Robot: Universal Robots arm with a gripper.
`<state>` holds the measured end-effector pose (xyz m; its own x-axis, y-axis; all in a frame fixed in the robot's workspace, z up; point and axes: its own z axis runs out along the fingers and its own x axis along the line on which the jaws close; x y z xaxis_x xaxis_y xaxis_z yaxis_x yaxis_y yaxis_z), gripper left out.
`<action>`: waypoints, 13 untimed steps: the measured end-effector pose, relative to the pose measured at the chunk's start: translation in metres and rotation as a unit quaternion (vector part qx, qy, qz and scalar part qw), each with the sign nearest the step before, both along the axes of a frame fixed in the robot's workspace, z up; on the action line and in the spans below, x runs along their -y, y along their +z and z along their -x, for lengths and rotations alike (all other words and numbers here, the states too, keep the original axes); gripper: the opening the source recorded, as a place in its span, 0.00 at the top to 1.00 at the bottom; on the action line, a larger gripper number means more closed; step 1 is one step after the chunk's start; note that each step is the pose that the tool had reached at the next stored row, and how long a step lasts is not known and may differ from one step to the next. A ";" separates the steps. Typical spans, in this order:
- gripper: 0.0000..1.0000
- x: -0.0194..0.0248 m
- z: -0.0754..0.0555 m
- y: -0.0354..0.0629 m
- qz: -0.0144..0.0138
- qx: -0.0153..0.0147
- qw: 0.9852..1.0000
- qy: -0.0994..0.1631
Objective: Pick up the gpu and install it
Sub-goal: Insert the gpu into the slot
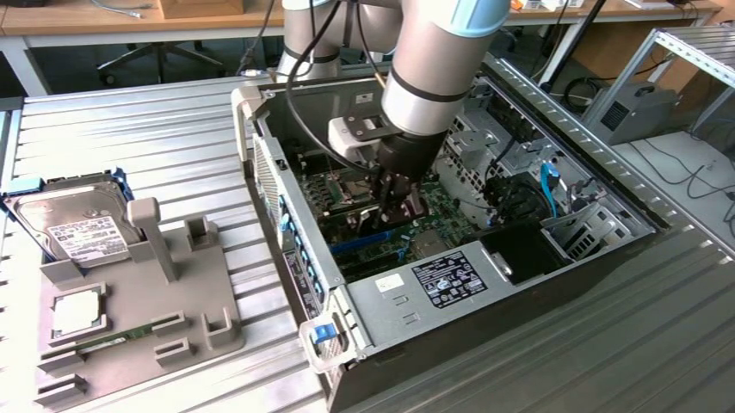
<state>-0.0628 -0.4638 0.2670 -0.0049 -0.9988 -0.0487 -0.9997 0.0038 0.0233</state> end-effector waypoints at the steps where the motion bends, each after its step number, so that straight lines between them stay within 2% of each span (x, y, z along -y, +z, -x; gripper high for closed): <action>1: 0.73 0.0000 0.000 0.0000 0.000 0.000 1.000 0.000; 13: 0.73 0.0000 0.003 0.0000 0.000 0.000 1.000 0.000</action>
<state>-0.0659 -0.4638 0.2670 -0.0050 -0.9988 -0.0487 -0.9997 0.0039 0.0233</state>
